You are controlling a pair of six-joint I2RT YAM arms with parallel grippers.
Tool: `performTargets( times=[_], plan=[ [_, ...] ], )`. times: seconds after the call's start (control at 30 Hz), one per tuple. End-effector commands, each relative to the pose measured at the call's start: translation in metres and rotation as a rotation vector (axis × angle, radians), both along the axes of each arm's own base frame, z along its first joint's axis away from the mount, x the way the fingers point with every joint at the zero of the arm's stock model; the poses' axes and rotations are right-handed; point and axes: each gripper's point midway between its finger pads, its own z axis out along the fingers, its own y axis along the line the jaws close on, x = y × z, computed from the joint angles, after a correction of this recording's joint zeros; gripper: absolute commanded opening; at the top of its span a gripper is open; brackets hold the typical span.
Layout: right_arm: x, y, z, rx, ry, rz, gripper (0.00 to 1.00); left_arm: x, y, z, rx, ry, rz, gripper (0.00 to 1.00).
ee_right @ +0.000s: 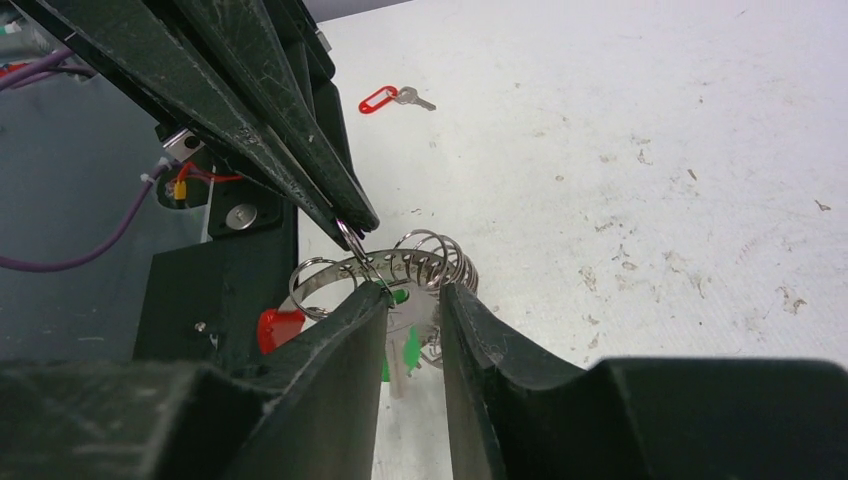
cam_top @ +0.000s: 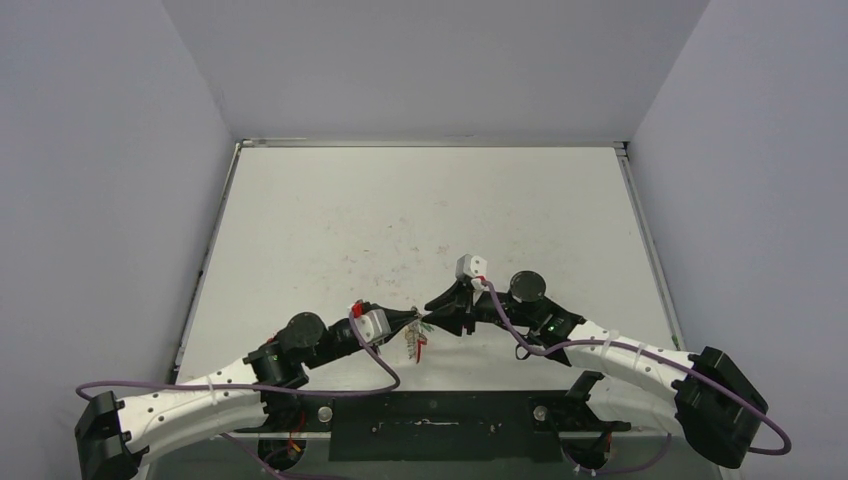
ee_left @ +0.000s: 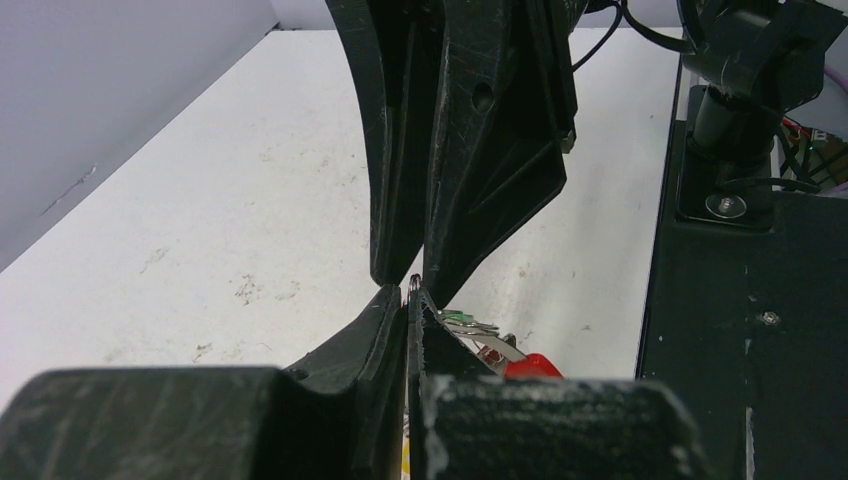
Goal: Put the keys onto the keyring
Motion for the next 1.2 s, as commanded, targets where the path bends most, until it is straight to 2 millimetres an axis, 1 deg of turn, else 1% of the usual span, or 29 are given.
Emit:
performTargets(
  times=[0.0,0.13,0.27,0.37,0.47,0.6,0.73,0.83,0.97,1.07,1.17],
  plan=[
    [0.002,0.003,0.016,0.064,-0.044,0.005,0.31,-0.002,-0.001,0.036,-0.125,-0.045,-0.010,0.00],
    [0.005,-0.003,0.019,0.056,-0.062,-0.026,0.42,-0.003,0.001,0.030,-0.109,-0.033,-0.008,0.00],
    [0.009,-0.011,0.024,0.046,-0.081,-0.079,0.53,0.002,0.006,0.023,-0.095,-0.012,0.033,0.00],
    [0.015,-0.018,0.025,0.036,-0.088,-0.137,0.65,0.009,0.010,0.014,-0.057,0.019,0.077,0.00],
    [0.020,-0.026,0.022,0.026,-0.082,-0.195,0.82,0.016,0.011,0.002,0.003,0.059,0.121,0.00],
    [0.029,-0.035,0.014,0.010,-0.041,-0.274,0.94,0.026,0.006,-0.013,0.080,0.094,0.160,0.00],
    [0.039,-0.044,0.005,0.005,0.024,-0.368,1.00,0.038,-0.007,-0.024,0.130,0.113,0.184,0.00],
    [0.047,-0.055,-0.005,-0.005,0.077,-0.457,1.00,0.049,-0.020,-0.032,0.159,0.121,0.202,0.00],
    [0.062,-0.079,-0.021,-0.027,0.167,-0.638,1.00,0.063,-0.041,-0.050,0.200,0.133,0.203,0.00],
    [0.066,-0.096,-0.036,-0.063,0.255,-0.743,1.00,0.071,-0.057,-0.065,0.224,0.146,0.190,0.00],
    [0.063,-0.103,-0.051,-0.093,0.334,-0.779,1.00,0.076,-0.068,-0.074,0.227,0.167,0.174,0.19]
  ],
)
